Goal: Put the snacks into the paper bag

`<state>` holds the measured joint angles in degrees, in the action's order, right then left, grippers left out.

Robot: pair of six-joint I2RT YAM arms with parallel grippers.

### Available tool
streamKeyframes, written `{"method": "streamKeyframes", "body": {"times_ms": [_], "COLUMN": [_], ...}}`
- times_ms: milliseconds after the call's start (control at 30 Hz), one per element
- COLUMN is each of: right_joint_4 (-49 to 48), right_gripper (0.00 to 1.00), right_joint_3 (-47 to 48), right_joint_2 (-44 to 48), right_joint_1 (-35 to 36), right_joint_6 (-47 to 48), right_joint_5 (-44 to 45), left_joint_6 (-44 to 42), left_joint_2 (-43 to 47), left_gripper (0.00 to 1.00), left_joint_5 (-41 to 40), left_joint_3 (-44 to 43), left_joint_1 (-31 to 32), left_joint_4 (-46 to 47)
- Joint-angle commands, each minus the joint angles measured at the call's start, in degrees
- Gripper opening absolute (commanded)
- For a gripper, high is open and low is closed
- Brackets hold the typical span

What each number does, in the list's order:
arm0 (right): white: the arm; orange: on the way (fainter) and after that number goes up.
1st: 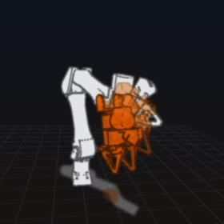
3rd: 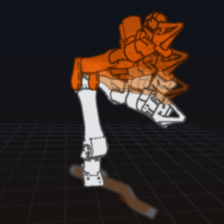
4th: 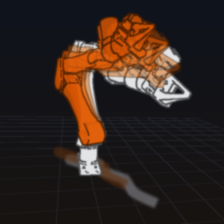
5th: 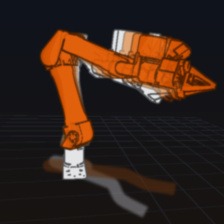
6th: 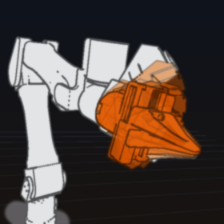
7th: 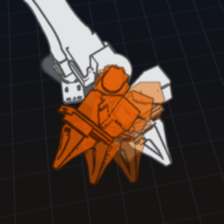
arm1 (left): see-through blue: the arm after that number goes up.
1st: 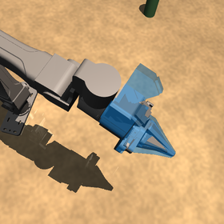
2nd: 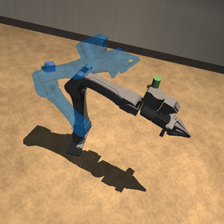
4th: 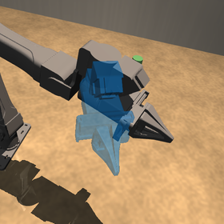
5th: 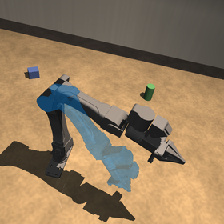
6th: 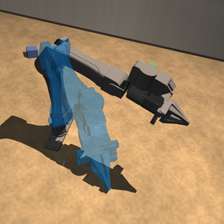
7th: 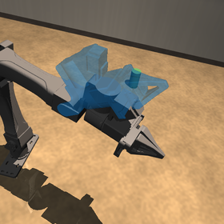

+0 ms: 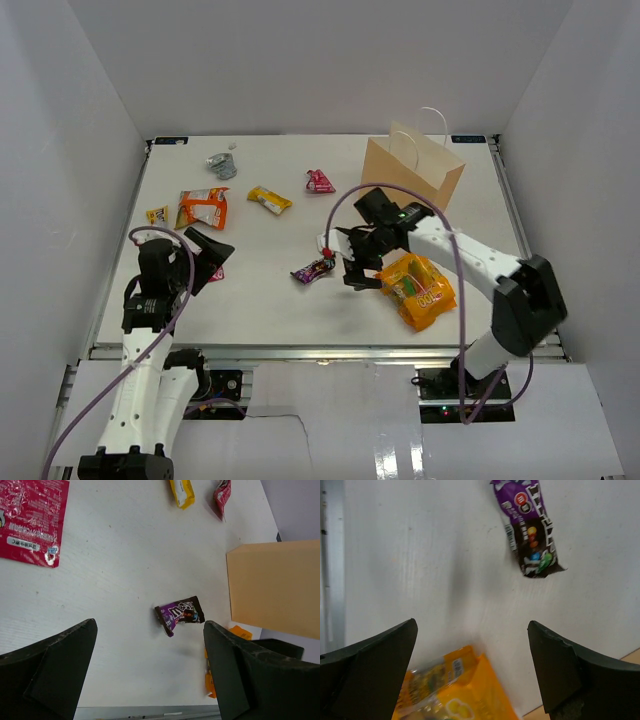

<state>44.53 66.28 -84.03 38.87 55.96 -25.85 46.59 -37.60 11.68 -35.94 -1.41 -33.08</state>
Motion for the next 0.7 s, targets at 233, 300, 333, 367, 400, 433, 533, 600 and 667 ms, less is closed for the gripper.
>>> {"method": "streamKeyframes", "body": {"times_ms": [233,300,333,367,400,433,533,600,667], "right_joint_4": [-1.65,-0.85,-0.94,-0.85,-0.94,-0.94,-1.38,-2.16,-3.22], "right_gripper": [0.91,0.88,0.87,0.85,0.84,0.83,0.78,0.74,0.71], "right_joint_3": [25.27,26.44,26.62,26.71,26.71,26.71,26.27,26.00,25.74], "right_joint_2": [-28.09,-30.39,-31.97,-32.60,-33.12,-34.09,-35.32,-35.94,-36.82], "right_joint_1": [4.98,5.60,5.77,6.21,6.48,6.65,7.36,7.53,7.80], "right_joint_6": [17.51,18.13,18.13,18.04,17.78,17.69,16.37,15.32,13.21], "right_joint_5": [0.45,0.09,0.01,-0.08,-0.17,-0.34,-0.08,0.27,1.32], "left_joint_6": [11.14,12.03,12.73,13.00,13.18,13.26,13.53,13.97,14.58], "left_joint_2": [4.20,4.21,4.29,4.56,4.56,4.65,4.30,3.77,3.24], "left_gripper": [0.98,0.98,0.98,0.98,0.98,0.98,0.98,0.98,0.98], "left_joint_5": [-10.97,-13.35,-13.70,-14.14,-14.23,-14.23,-14.41,-14.50,-14.58], "left_joint_3": [-2.02,-2.20,-2.20,-2.11,-2.03,-1.94,-1.85,-1.68,-1.50], "left_joint_1": [-0.17,-0.09,-0.17,-0.17,-0.17,-0.17,-0.09,-0.08,-0.17], "left_joint_4": [-15.24,-16.40,-16.75,-17.19,-17.28,-17.28,-17.28,-17.19,-17.19]}}
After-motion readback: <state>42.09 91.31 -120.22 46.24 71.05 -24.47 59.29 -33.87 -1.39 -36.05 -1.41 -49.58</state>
